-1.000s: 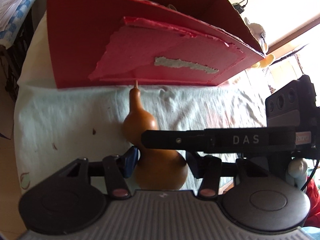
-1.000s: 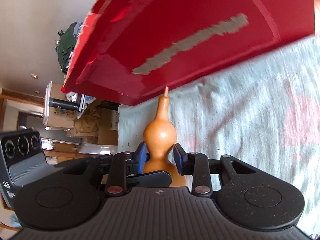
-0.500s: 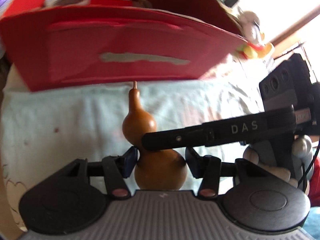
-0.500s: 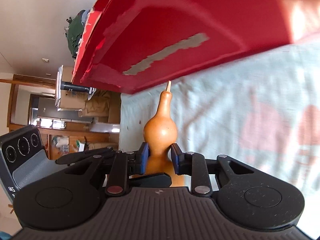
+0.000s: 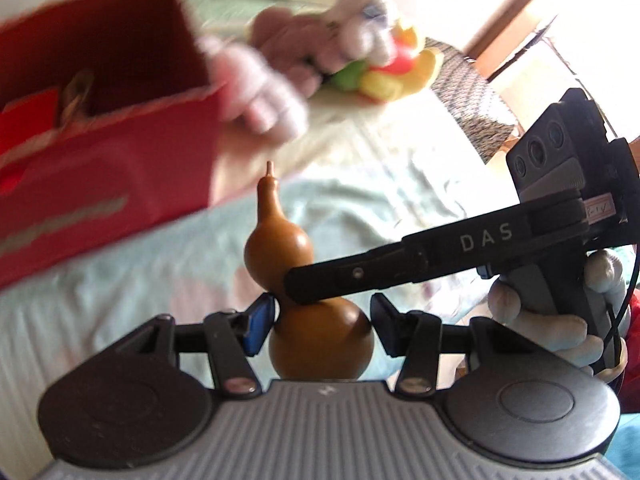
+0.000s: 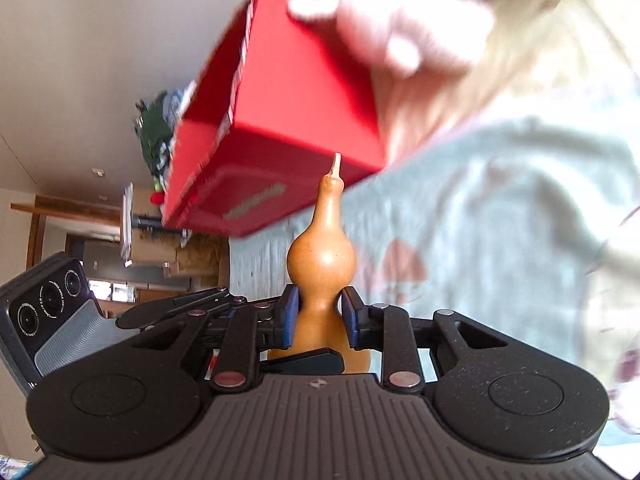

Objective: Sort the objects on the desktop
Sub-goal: 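Lift the gourd with the right tool and carry it over the red box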

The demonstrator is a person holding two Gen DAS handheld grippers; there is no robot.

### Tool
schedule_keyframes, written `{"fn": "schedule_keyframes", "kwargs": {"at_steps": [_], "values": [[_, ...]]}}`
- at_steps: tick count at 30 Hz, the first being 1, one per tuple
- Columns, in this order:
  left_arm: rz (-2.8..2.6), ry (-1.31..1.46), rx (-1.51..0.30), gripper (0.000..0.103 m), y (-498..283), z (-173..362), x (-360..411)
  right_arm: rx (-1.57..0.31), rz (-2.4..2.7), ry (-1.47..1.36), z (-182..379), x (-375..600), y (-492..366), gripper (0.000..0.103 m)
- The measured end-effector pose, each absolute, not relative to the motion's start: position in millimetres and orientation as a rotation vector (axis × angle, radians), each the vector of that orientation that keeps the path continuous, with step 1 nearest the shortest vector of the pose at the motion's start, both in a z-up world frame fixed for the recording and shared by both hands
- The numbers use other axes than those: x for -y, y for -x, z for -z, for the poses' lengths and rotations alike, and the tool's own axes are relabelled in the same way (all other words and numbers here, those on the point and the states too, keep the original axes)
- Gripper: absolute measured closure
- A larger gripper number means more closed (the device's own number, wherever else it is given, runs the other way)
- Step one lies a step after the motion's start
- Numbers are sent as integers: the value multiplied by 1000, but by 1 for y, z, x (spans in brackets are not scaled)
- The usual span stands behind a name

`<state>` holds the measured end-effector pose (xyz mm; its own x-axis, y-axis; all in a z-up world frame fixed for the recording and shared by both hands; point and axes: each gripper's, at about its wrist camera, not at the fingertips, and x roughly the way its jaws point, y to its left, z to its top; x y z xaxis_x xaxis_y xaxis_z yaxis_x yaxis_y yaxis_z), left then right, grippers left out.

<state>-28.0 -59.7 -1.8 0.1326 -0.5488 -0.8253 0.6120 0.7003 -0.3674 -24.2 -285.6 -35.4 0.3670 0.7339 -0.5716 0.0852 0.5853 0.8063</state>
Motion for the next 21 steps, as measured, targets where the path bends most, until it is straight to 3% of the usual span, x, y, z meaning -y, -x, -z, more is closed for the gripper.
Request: {"fn": "schedule_keyframes", "kwargs": {"at_steps": [9, 21], "values": [[858, -85, -962, 52, 10, -60, 83, -930, -522, -801, -20, 317, 6, 76], [851, -57, -845, 53, -73, -100, 24, -858, -542, -591, -82, 251, -88, 76]]}}
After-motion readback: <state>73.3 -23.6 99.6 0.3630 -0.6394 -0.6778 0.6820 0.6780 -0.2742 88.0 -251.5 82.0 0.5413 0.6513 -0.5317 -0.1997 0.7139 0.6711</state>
